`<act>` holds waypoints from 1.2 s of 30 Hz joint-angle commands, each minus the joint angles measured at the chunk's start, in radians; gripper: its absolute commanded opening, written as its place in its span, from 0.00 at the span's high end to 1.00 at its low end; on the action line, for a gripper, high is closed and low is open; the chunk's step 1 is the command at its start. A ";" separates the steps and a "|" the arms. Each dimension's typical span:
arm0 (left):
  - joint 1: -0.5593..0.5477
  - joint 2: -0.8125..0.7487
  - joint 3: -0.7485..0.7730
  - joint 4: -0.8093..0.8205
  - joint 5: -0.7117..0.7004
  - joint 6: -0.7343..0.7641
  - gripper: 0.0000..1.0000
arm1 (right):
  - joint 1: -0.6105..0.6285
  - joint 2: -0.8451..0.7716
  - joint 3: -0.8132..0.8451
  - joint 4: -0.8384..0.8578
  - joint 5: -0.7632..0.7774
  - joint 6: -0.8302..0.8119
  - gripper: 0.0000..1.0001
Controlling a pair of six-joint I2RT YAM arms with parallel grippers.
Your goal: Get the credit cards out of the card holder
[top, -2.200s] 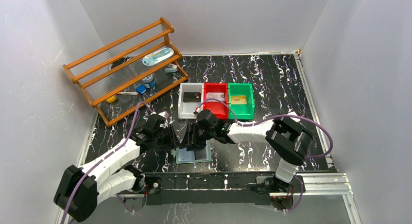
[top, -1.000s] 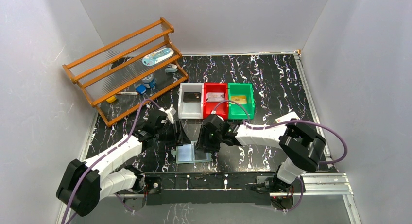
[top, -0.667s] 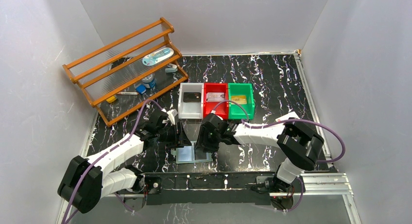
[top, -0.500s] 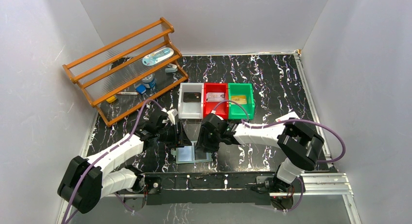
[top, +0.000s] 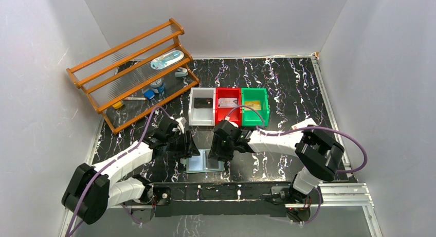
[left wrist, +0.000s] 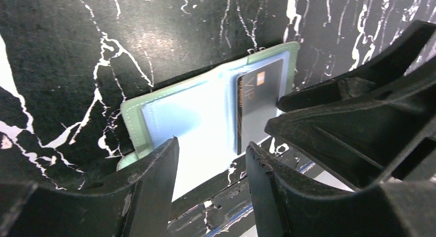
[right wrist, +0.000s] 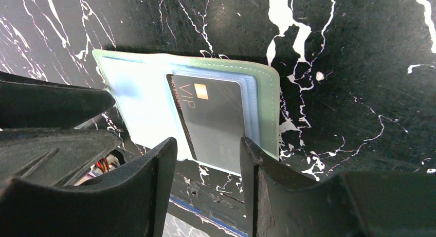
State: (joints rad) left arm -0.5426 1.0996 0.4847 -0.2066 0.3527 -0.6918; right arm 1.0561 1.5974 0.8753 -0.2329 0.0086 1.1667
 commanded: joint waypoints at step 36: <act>-0.005 0.045 -0.009 -0.077 -0.050 0.022 0.53 | 0.001 0.036 0.042 -0.035 -0.004 -0.037 0.44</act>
State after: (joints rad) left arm -0.5434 1.1484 0.4812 -0.2432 0.3099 -0.6800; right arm 1.0561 1.6104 0.8883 -0.2466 0.0002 1.1271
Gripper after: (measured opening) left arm 0.477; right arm 0.561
